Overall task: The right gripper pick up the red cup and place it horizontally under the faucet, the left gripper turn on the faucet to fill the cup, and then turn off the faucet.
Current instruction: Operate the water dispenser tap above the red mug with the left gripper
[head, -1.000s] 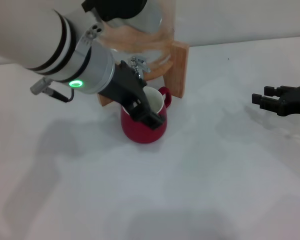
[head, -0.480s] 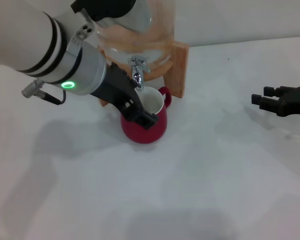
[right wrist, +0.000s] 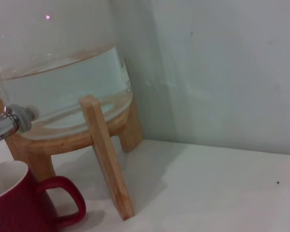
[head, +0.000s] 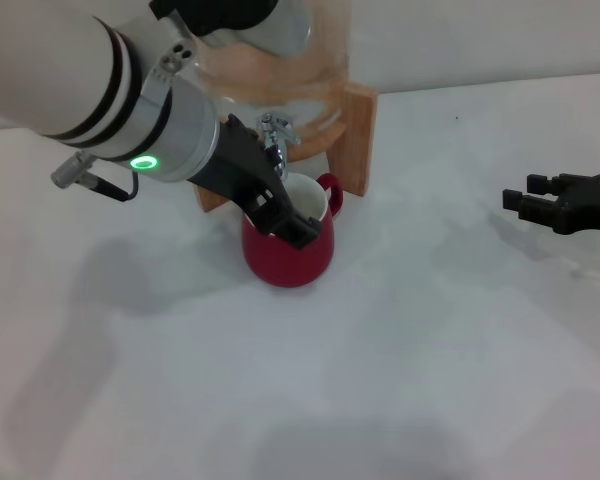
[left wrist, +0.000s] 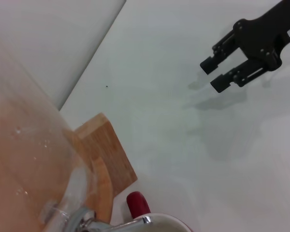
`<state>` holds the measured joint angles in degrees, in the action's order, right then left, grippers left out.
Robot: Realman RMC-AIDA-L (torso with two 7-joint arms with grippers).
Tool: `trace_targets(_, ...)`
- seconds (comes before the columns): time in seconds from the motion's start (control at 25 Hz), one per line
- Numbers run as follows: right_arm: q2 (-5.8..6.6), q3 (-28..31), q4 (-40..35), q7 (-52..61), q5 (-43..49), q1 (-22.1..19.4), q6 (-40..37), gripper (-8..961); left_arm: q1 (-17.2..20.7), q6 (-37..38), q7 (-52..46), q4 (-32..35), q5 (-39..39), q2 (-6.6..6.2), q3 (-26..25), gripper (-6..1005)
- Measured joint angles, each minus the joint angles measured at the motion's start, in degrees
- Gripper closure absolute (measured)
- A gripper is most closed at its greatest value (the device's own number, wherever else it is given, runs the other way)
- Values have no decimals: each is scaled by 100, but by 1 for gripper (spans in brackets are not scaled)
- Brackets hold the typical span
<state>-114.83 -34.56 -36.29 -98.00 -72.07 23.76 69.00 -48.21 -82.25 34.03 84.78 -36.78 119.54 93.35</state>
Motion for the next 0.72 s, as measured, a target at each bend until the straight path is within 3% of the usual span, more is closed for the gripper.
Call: trace_targets(0.72,5,-24,0,3,0,-4,0,471,-74,253,3,-203,72,-9,3,124)
